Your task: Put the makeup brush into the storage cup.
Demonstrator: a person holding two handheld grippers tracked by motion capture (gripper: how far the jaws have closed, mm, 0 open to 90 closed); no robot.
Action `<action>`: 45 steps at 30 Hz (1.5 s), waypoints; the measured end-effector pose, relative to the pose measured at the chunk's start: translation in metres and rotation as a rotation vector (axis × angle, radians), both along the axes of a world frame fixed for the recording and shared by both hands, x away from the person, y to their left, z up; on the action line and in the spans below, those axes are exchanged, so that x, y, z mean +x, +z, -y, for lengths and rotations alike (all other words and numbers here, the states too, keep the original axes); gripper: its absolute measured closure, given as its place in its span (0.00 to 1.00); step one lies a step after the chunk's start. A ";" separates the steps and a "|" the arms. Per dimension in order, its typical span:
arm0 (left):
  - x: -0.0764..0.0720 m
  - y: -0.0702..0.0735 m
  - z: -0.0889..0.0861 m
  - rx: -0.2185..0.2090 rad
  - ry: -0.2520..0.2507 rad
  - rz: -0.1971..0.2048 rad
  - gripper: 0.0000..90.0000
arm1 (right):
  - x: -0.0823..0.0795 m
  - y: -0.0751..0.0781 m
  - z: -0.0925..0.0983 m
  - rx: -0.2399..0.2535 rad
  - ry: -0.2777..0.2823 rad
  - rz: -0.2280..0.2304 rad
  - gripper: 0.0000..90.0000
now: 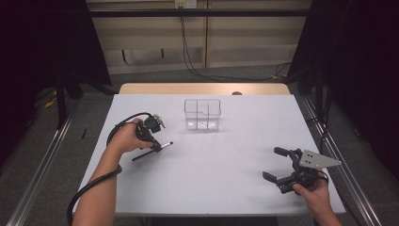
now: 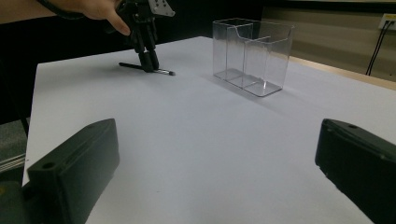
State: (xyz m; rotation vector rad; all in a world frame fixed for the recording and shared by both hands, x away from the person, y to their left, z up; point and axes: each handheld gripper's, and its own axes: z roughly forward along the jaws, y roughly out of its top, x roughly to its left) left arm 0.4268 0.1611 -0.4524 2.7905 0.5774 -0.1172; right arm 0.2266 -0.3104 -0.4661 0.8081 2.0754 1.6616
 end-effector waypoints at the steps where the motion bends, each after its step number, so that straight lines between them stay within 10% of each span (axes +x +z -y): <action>1: 0.000 0.000 0.001 0.006 0.029 -0.002 0.92 | 0.000 0.000 0.000 0.001 -0.001 0.000 0.00; 9: 0.000 0.001 -0.002 -0.003 0.132 -0.016 0.93 | 0.000 0.001 0.000 -0.002 0.001 0.001 0.00; 33: -0.005 0.003 0.012 0.136 0.040 0.015 0.93 | 0.000 0.001 -0.001 -0.008 0.002 0.001 0.00; 39: -0.005 0.005 0.006 0.103 0.070 0.027 0.94 | 0.001 0.001 -0.001 -0.004 0.000 0.001 0.00; 45: -0.004 0.015 -0.006 -0.035 0.139 0.048 0.94 | 0.002 0.001 -0.001 -0.003 0.002 0.000 0.00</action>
